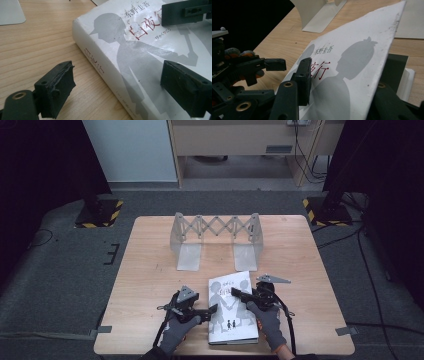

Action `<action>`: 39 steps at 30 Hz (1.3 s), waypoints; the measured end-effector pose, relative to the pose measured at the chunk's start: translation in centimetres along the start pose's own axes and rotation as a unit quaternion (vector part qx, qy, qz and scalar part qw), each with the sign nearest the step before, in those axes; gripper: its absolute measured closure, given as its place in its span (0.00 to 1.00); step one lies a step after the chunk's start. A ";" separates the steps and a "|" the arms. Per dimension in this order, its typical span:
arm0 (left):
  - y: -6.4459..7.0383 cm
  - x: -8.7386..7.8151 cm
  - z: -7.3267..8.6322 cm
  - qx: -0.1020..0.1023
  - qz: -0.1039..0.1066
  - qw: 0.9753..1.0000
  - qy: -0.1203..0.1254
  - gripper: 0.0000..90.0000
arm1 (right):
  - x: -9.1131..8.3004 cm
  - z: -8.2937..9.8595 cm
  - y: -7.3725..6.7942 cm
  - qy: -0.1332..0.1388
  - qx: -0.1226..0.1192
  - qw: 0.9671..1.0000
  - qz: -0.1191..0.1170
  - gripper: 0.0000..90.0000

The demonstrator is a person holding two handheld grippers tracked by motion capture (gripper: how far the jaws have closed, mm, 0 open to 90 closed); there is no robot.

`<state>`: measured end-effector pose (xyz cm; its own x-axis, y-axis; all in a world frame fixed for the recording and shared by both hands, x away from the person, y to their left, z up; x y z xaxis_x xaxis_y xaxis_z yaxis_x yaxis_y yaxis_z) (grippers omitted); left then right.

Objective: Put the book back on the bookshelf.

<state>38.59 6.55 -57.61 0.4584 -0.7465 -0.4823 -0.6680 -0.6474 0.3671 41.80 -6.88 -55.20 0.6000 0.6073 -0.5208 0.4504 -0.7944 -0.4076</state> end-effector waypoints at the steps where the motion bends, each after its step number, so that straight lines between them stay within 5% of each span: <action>1: 0.1 0.1 0.0 -0.005 0.006 1.000 0.002 0.11 | -0.1 -0.1 -0.1 0.002 0.001 1.000 -0.001 0.68; 7: 0.2 0.2 0.0 -0.016 0.020 1.000 0.005 0.09 | -0.5 -0.4 -0.4 0.015 -0.001 1.000 -0.001 0.72; 18: 2.4 0.9 0.1 -0.009 0.094 0.995 -0.002 0.00 | -1.9 -1.3 -1.4 0.051 -0.013 0.998 -0.029 0.79; 28: 2.8 1.0 0.0 -0.028 0.115 0.993 0.004 0.00 | -2.8 -1.8 -2.1 0.070 -0.019 0.996 -0.057 0.80; 34: 2.7 1.1 0.1 -0.064 0.148 0.987 0.009 0.00 | -3.4 -2.1 -2.5 0.079 -0.027 0.994 -0.071 0.82; 37: 2.7 1.2 0.2 -0.065 0.179 0.982 0.010 0.00 | -3.5 -2.2 -2.8 0.082 -0.031 0.992 -0.086 0.83; 39: 2.8 1.2 0.1 -0.064 0.184 0.981 0.009 0.00 | -3.6 -2.2 -2.9 0.082 -0.032 0.992 -0.091 0.83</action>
<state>37.20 3.92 -57.28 0.2115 -0.9352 -0.2842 -0.7111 -0.3467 0.6117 39.80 -6.81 -50.54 0.6014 0.7356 -0.3119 0.5995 -0.6735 -0.4325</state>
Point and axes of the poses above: each handheld gripper's, and its own axes: x roughly forward along the jaws, z roughly out of its underside, y roughly to its right, the point moved 10 cm from there along x, roughly forward along the jaws, and after that the axes turned 9 degrees about z, right-handed, at the moved point
